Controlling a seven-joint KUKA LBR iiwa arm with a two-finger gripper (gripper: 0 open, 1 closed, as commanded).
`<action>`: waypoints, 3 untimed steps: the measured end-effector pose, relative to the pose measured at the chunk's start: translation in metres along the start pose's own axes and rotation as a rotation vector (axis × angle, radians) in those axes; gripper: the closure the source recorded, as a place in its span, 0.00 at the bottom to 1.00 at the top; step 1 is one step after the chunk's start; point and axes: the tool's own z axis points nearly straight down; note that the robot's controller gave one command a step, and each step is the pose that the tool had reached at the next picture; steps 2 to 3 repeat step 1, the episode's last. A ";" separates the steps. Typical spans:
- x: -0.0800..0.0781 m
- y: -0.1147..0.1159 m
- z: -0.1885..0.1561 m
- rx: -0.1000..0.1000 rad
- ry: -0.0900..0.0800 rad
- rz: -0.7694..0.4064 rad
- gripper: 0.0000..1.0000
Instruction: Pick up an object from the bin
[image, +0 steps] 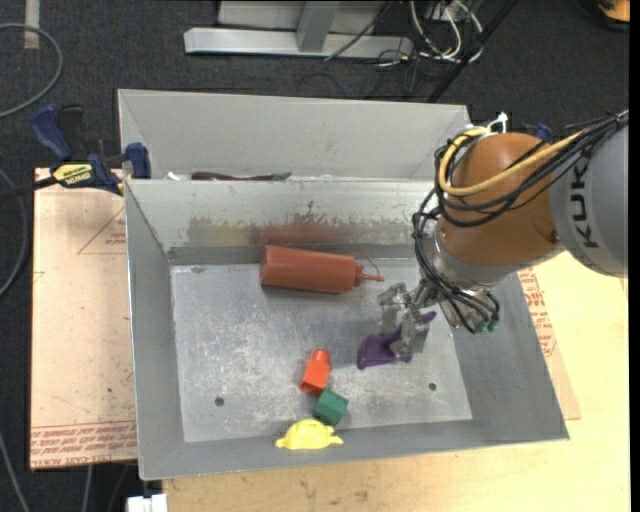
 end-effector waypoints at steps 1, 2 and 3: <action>-0.004 -0.004 -0.164 0.003 -0.009 -0.151 1.00; -0.004 -0.004 -0.164 0.003 -0.009 -0.151 1.00; -0.004 -0.004 -0.164 0.003 -0.009 -0.151 1.00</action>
Offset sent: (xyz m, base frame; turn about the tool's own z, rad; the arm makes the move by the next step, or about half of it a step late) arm 0.0000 0.0000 0.0000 0.0000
